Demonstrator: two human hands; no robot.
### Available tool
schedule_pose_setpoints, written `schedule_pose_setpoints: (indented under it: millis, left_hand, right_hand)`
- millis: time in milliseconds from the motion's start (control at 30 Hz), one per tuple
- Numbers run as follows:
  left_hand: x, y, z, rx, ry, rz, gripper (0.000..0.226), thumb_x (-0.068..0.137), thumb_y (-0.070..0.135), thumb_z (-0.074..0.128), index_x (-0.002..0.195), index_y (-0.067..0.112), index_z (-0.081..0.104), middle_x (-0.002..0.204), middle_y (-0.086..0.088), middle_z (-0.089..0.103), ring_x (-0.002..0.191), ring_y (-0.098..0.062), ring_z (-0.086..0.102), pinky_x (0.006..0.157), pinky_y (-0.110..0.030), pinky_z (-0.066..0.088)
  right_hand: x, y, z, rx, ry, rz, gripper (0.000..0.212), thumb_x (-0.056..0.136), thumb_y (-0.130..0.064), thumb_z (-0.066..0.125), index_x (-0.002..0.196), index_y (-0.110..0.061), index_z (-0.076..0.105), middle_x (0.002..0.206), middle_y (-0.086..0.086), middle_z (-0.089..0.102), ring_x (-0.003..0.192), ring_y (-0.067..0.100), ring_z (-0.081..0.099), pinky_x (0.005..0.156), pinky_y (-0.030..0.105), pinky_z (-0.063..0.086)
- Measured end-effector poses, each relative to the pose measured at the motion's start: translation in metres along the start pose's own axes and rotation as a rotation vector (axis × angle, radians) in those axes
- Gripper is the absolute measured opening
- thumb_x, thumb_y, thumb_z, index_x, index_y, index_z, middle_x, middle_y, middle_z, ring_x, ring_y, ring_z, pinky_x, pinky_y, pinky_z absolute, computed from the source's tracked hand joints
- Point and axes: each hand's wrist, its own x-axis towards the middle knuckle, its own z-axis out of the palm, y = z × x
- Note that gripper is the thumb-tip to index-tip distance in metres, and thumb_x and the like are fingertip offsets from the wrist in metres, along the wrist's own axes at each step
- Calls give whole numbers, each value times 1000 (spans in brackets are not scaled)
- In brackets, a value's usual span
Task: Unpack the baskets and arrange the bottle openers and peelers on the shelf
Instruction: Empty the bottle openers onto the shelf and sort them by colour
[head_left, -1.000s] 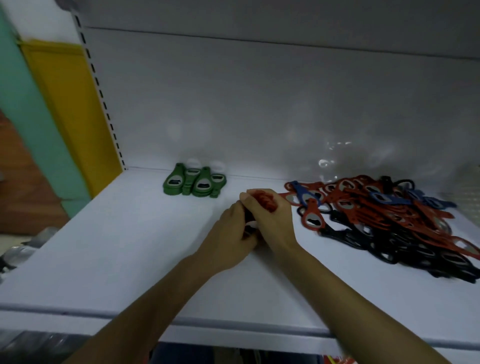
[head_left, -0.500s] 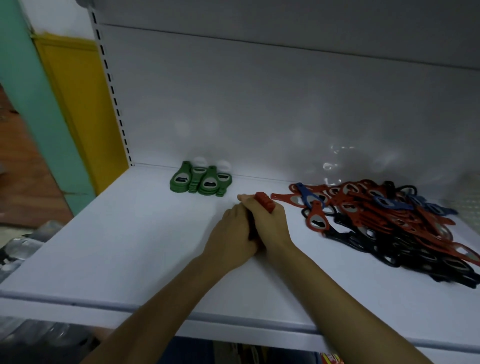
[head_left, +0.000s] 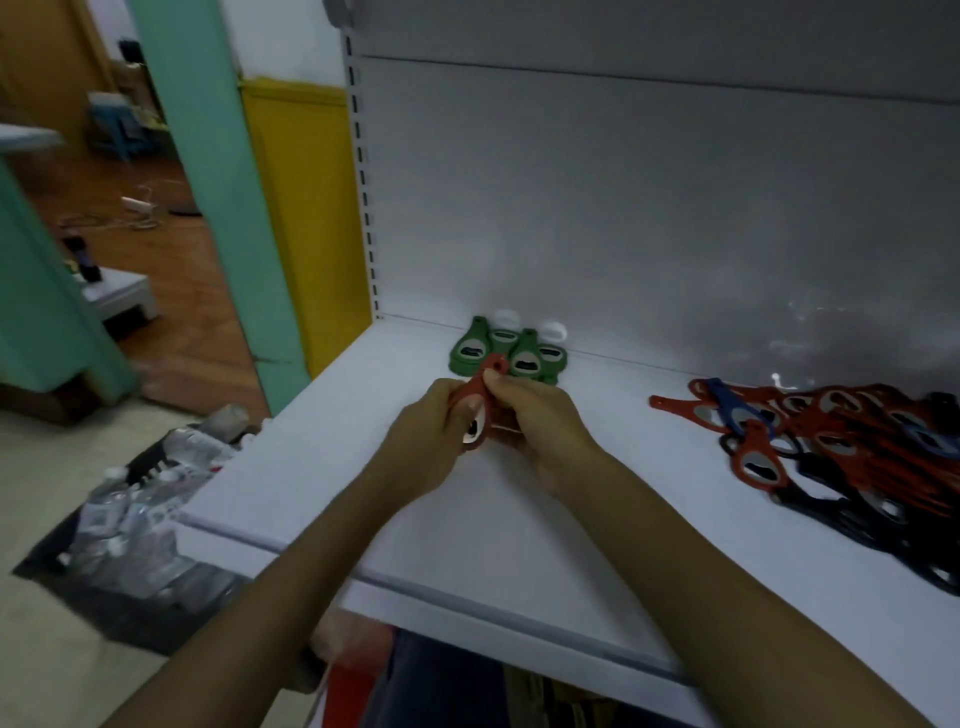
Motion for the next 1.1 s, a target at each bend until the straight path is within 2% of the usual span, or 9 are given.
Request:
schedule_pose_setpoints:
  millis: [100,300,400,467,567,700,867,967,1100]
  left_hand:
    - [14,-13,-21,92,-86,-106,32,101,33,37,117,9,51,98,-4,56,76,-13,55,62,-19,43]
    - [46,-25,-42,399,-169,-234,38,100,28,38,107,-2,60,104,-19,58,95,-31,54,80,-36,42]
    - [53,-28,-42,386,-168,-263,37,99,30,43,97,-2,63,102,-22,61,90,-32,57,74,-34,42]
    - [57,-29,-43,333,-183,-268,33,96,28,50,100,-1,66,101,-21,64,90,-33,60,69,-28,38]
    - [60,-28,-47,268,-199,-269,33,94,27,54,114,3,66,109,-17,66,99,-29,62,76,-26,41]
    - [58,-30,-49,217,-167,-281,33,97,23,48,110,-3,65,110,-19,65,104,-32,61,83,-32,46]
    - [55,-30,-48,242,-159,-254,28,97,15,48,108,-4,65,111,-21,64,104,-34,61,79,-28,45]
    - [54,-28,-48,286,-176,-250,29,97,16,48,110,-5,64,111,-21,63,103,-33,60,79,-27,44]
    - [52,-20,-51,394,-181,-247,31,98,18,46,111,-4,63,110,-18,64,101,-29,60,80,-29,44]
  right_hand:
    - [14,-2,18,28,-10,69,18,87,-14,68,101,-2,67,99,14,70,83,22,66,79,34,57]
    - [46,-5,46,-193,60,139,31,84,-15,72,110,1,64,99,15,70,74,20,65,59,28,57]
    - [59,-5,47,-561,147,30,32,81,-28,74,94,-1,62,94,13,67,83,24,62,77,34,53]
    - [61,-6,48,-706,142,-13,29,80,-31,73,79,-6,59,84,11,62,80,24,60,72,33,49]
    - [61,-11,46,-821,130,-10,32,81,-36,72,75,-6,60,73,9,63,66,21,61,60,30,48]
    - [57,-20,41,-676,83,124,28,90,-25,64,85,2,62,66,15,66,43,18,62,40,21,48]
    - [50,-20,46,-638,38,173,15,91,-7,54,84,4,63,68,17,66,47,20,62,42,24,54]
    - [47,-20,47,-616,32,176,17,91,-6,54,78,2,61,67,16,65,47,19,61,43,24,54]
    - [42,-21,46,-646,30,145,18,92,-9,54,82,4,63,69,15,65,51,20,61,47,26,55]
